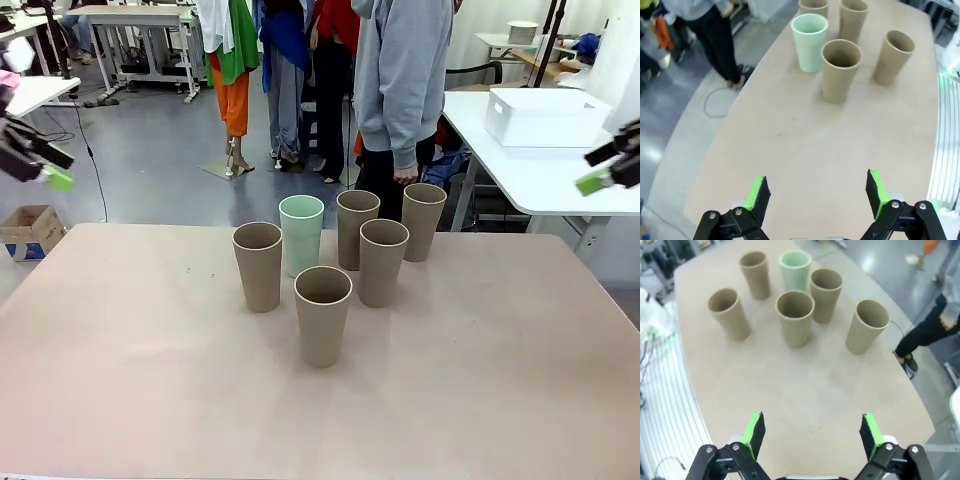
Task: Stack the cups and store them in the basket.
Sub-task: Pick up two Reusable plastic cups , one in each hand.
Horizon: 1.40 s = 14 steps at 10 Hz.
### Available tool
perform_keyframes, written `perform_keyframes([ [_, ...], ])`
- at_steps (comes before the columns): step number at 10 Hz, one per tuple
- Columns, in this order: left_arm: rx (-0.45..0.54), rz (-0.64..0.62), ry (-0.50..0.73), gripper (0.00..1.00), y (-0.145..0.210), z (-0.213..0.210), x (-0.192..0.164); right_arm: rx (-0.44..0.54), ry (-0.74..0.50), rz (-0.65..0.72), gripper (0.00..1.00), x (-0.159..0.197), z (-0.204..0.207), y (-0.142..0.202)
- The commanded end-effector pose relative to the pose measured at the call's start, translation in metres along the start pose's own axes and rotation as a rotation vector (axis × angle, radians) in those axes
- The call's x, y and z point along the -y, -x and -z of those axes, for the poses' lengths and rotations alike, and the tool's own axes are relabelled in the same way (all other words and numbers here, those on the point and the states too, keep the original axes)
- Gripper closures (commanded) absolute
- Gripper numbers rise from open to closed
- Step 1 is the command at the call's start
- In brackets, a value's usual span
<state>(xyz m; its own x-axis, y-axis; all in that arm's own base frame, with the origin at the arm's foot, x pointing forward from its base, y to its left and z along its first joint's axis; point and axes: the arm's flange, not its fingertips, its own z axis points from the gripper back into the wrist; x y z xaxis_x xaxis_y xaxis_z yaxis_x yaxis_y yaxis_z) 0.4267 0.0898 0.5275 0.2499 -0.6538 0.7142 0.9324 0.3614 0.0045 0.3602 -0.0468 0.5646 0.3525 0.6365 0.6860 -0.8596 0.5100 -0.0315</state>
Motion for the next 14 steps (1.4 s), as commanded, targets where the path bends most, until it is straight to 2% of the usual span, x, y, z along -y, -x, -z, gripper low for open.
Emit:
perform_keyframes([
  [1,0.068,0.046,0.086,0.0,0.032,-0.007,-0.015,0.079,-0.051,-0.04,0.0,-0.002,-0.009,0.034],
  [4,0.208,0.097,0.081,0.0,0.059,-0.028,0.017,0.17,-0.069,-0.074,0.0,-0.007,-0.015,0.077],
  [7,0.252,0.166,0.071,0.0,0.068,-0.029,0.044,0.232,-0.076,-0.119,0.0,-0.013,-0.026,0.086],
  [11,0.295,0.168,0.067,0.0,0.067,-0.015,0.052,0.346,-0.066,-0.134,0.0,-0.019,-0.04,0.095],
  [12,0.26,0.197,0.056,0.0,0.059,-0.012,0.055,0.272,-0.06,-0.115,0.0,-0.015,-0.036,0.091],
  [13,0.267,0.143,0.08,0.0,0.064,-0.019,0.049,0.272,-0.06,-0.115,0.0,-0.015,-0.036,0.091],
  [14,0.267,0.143,0.08,0.0,0.064,-0.019,0.049,0.272,-0.06,-0.115,0.0,-0.015,-0.036,0.091],
])
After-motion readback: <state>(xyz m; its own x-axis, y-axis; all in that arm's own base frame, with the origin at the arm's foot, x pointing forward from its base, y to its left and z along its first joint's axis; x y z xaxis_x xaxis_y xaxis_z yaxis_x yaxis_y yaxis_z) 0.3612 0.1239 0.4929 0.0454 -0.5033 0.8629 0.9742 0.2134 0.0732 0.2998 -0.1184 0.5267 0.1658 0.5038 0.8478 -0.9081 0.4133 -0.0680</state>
